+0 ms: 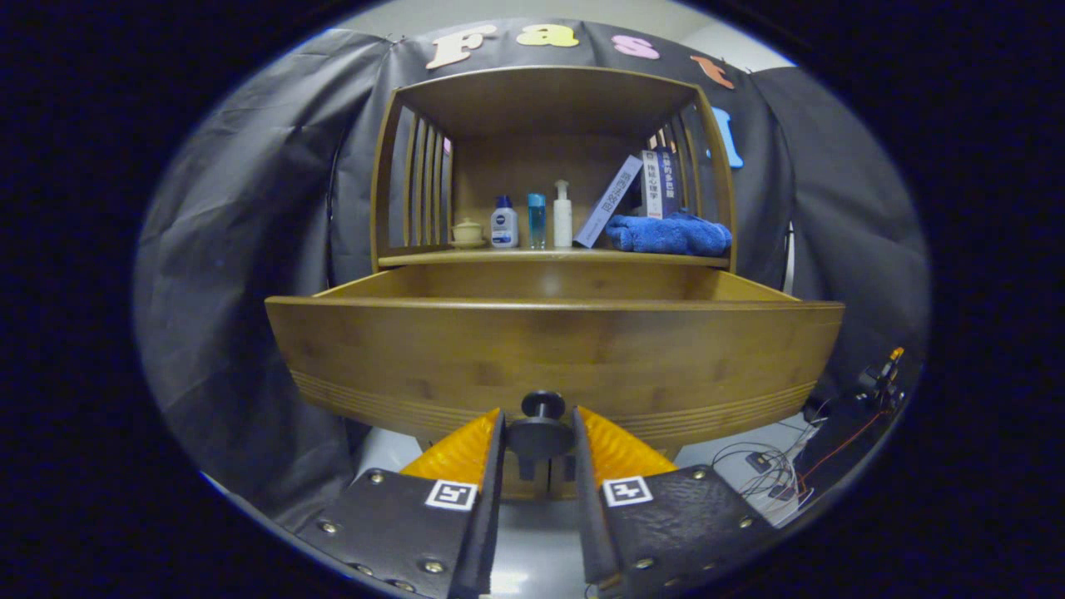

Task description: Pull open the drawer, take out the items inside it, and place them on the countertop above the cabinet.

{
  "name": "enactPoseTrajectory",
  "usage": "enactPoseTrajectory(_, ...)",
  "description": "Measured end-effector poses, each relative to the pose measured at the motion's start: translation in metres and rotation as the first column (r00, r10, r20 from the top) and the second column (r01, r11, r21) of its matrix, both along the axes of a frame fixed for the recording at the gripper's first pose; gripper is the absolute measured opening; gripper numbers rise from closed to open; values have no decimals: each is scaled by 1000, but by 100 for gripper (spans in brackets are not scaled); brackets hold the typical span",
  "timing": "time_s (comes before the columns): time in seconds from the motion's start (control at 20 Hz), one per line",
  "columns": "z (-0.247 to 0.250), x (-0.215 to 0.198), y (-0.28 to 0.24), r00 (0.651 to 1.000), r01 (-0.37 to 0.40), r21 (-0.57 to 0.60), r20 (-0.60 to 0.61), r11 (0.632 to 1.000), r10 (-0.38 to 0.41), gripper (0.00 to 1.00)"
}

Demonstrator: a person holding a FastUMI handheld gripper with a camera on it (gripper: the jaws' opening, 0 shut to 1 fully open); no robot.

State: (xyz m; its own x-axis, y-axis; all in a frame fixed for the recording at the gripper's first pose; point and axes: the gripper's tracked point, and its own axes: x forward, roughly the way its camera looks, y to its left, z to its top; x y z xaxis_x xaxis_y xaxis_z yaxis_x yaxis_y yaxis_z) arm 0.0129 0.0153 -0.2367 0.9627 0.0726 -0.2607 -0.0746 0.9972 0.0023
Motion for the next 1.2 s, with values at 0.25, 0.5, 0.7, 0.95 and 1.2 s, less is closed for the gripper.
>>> enactPoseTrajectory(0.25,61,14,-8,996,67,-13,56,998,-66,76)
enactPoseTrajectory(0.5,99,32,4,994,54,-115,98,992,-43,98)
enactPoseTrajectory(0.7,111,55,17,997,31,-177,70,984,-18,98)
enactPoseTrajectory(0.95,91,93,27,996,-15,-223,-85,975,-4,98)
enactPoseTrajectory(1.2,29,118,14,937,-6,-143,-347,990,-45,98)
